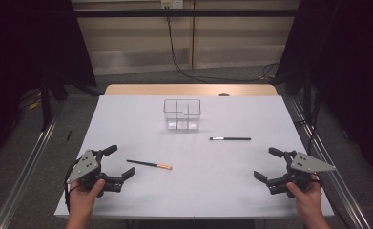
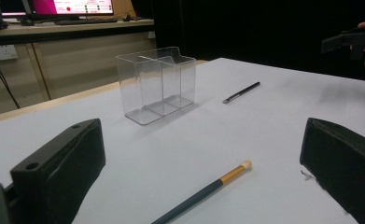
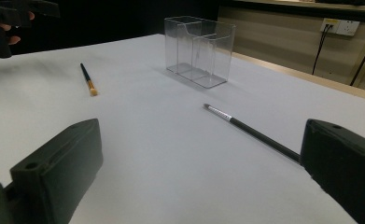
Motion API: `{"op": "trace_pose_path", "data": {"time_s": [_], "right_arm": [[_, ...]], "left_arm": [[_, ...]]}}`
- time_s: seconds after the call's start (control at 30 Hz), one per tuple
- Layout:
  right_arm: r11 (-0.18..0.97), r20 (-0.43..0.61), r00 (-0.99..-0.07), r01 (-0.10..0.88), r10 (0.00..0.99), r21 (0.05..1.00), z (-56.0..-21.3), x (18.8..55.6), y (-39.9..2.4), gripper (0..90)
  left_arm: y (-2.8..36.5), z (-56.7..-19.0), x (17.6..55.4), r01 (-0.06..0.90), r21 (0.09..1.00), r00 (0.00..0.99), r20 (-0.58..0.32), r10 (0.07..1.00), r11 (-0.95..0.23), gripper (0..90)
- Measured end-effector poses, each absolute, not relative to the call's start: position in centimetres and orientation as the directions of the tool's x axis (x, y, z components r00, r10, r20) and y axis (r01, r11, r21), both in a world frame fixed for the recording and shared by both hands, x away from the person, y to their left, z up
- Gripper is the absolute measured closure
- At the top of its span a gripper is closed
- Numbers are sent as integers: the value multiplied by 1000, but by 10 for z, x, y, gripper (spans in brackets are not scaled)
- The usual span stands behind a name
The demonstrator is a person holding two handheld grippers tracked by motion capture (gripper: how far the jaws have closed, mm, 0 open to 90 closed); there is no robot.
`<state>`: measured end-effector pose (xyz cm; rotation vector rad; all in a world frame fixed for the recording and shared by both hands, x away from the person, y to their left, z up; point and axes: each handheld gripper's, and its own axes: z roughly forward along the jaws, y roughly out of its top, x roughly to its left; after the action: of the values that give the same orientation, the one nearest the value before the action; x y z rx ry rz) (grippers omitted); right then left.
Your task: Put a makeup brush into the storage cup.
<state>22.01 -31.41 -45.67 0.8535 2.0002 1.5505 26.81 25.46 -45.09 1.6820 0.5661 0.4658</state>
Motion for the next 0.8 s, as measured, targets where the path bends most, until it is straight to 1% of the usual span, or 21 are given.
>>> {"op": "trace_pose_path", "data": {"time_s": [0.5,0.8], "right_arm": [[154,18,-693,186,721,970,-455,221,-315,0],[152,19,-699,181,714,972,-455,223,-314,0]], "left_arm": [[254,-450,268,101,985,801,4,598,-143,0],[249,-449,268,86,990,808,-4,589,-111,0]]}}
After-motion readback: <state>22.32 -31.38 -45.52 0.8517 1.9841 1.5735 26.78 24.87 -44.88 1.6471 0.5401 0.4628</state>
